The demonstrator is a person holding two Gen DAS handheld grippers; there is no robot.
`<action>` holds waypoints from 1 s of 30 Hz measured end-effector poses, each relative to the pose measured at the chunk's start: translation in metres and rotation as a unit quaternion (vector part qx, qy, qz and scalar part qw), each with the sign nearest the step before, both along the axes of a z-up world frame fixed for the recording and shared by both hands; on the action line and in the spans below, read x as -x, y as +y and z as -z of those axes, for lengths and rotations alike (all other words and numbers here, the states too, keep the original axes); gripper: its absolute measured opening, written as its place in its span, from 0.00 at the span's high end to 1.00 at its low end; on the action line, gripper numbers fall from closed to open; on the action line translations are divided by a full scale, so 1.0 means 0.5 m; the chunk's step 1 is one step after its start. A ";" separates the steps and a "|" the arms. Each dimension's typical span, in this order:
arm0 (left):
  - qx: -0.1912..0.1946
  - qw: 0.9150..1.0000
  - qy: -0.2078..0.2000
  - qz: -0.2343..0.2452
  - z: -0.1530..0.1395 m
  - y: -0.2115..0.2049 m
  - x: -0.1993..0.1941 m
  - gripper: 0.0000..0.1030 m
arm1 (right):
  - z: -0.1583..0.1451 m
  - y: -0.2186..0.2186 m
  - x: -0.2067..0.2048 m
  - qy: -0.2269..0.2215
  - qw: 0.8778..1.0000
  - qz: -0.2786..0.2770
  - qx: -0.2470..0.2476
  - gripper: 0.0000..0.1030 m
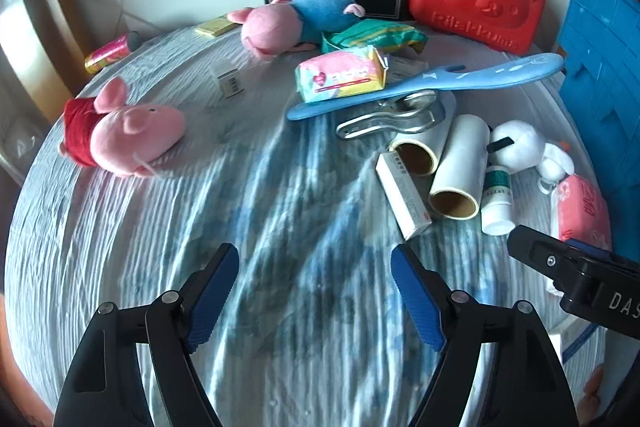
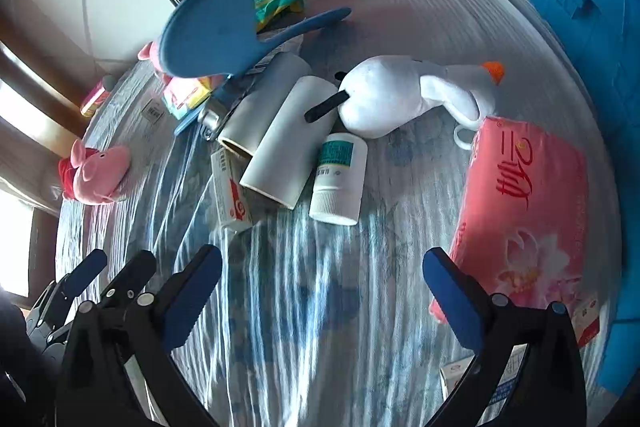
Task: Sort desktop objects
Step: 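Grasp the white ointment box with the left tool while the right tool grasps the white pill bottle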
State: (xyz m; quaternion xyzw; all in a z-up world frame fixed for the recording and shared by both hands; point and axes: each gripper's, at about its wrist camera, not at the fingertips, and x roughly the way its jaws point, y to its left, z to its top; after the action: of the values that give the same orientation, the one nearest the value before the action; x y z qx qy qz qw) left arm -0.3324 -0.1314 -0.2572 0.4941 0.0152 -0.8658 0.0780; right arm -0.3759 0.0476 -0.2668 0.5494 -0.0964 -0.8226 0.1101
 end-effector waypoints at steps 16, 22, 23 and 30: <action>-0.008 0.997 -0.045 0.056 0.098 0.051 0.154 0.53 | 0.055 -0.029 0.088 -0.015 0.996 -0.020 -0.082 0.44; -0.029 0.998 -0.044 0.034 0.117 0.018 0.163 0.50 | 0.079 -0.043 0.109 -0.022 0.997 -0.028 -0.075 0.52; -0.027 0.998 -0.044 0.033 0.117 0.019 0.167 0.50 | 0.080 -0.040 0.110 -0.020 0.996 -0.027 -0.077 0.53; -0.019 0.998 -0.037 0.046 0.112 0.031 0.171 0.67 | 0.092 -0.028 0.117 -0.013 0.997 -0.023 -0.075 0.52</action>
State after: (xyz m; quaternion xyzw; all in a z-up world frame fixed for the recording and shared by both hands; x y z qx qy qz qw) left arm -0.4181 -0.1157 -0.3133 0.5272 0.0060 -0.8492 0.0297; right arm -0.4342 0.0337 -0.3126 0.5690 -0.0234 -0.8175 0.0858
